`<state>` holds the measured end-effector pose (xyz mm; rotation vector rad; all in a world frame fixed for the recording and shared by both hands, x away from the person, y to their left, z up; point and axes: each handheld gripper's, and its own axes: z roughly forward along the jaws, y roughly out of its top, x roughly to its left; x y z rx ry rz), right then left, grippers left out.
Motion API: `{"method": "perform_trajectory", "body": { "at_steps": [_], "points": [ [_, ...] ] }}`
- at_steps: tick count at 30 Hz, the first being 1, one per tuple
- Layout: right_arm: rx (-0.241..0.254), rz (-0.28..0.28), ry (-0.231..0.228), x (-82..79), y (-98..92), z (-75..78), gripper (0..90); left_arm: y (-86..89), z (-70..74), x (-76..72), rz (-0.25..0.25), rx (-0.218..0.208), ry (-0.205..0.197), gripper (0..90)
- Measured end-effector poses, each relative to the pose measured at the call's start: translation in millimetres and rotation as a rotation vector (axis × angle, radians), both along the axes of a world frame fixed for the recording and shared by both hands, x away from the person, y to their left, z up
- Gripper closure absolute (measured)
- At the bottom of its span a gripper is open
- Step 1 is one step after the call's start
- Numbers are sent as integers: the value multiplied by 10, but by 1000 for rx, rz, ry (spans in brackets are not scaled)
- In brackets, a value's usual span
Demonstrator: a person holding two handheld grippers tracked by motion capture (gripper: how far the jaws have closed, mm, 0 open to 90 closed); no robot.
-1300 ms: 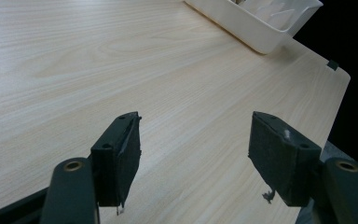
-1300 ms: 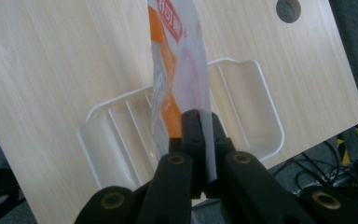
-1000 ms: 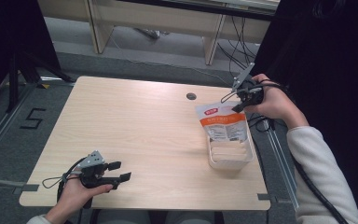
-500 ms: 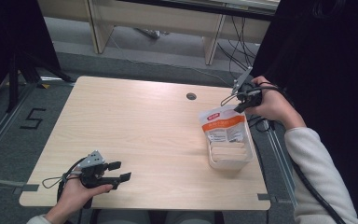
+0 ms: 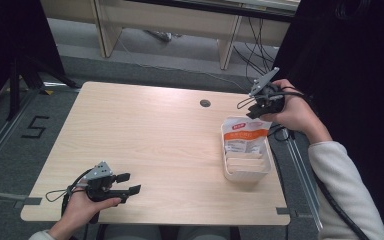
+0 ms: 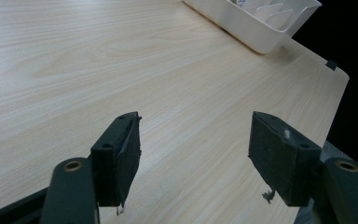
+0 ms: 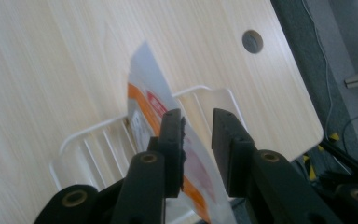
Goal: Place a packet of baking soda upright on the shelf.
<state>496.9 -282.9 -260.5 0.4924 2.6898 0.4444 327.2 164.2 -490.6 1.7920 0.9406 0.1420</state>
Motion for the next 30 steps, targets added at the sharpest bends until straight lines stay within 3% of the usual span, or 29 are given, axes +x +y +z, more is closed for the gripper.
{"method": "perform_trajectory", "body": {
  "at_steps": [1,8,12,18,23,30],
  "points": [
    [19,-32,17,-38,24,-21,731,-1,0,1,1,0,0,333],
    [122,73,4,-223,287,-137,699,-4,-1,0,3,-2,0,333],
    [131,131,14,-379,478,-223,685,1,3,-3,3,3,1,333],
    [149,206,29,-575,682,-478,664,1,3,-5,2,3,0,333],
    [188,220,103,-739,782,-756,642,1,0,-1,-1,5,-1,333],
    [194,247,161,-942,853,-1113,611,-7,-1,-3,3,-1,0,333]
  ]
}}
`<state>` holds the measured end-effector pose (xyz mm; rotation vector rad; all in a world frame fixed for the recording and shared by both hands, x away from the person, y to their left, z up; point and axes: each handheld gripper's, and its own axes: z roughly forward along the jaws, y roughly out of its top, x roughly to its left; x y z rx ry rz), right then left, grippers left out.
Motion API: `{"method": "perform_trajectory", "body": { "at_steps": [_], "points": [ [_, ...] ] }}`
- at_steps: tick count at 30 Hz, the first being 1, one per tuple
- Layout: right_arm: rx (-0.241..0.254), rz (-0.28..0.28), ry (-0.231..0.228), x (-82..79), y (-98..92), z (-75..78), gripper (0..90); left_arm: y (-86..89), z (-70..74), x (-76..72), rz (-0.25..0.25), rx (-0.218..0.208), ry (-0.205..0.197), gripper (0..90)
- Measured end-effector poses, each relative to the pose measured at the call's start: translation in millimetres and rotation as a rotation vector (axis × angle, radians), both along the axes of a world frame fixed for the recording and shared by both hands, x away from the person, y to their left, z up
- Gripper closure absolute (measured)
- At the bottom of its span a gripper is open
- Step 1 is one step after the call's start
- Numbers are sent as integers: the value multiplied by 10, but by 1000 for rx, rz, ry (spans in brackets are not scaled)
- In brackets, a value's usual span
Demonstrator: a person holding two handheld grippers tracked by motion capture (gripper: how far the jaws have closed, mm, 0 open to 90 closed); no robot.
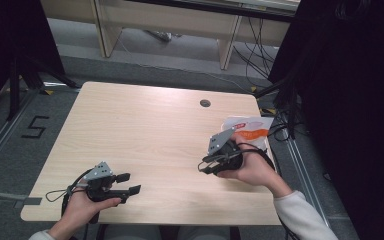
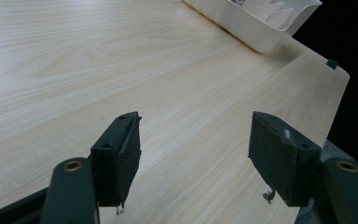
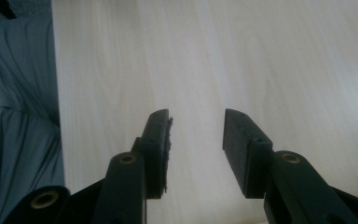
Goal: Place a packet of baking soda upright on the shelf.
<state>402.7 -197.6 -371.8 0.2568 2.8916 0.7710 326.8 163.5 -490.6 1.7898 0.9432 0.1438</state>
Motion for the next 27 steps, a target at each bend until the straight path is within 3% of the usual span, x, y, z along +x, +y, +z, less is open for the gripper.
{"method": "perform_trajectory", "body": {
  "at_steps": [8,13,14,18,20,21,23,27],
  "points": [
    [20,15,91,-217,3,-400,598,0,-1,0,-3,3,0,333],
    [23,12,113,-302,-2,-581,586,1,-4,2,-1,5,-1,333],
    [26,-11,130,-356,-6,-654,582,1,0,-1,1,9,0,333],
    [49,11,128,-397,0,-760,581,2,-2,0,0,10,-1,333],
    [23,-13,145,-438,-5,-786,574,2,-2,-1,-1,10,-2,333],
    [25,10,135,-427,-3,-794,572,3,-2,0,-1,10,-2,333],
    [23,-15,145,-440,-15,-778,562,1,-2,1,2,4,0,333],
    [33,-17,122,-434,-47,-702,548,6,-4,12,-11,7,-12,333]
  ]
}}
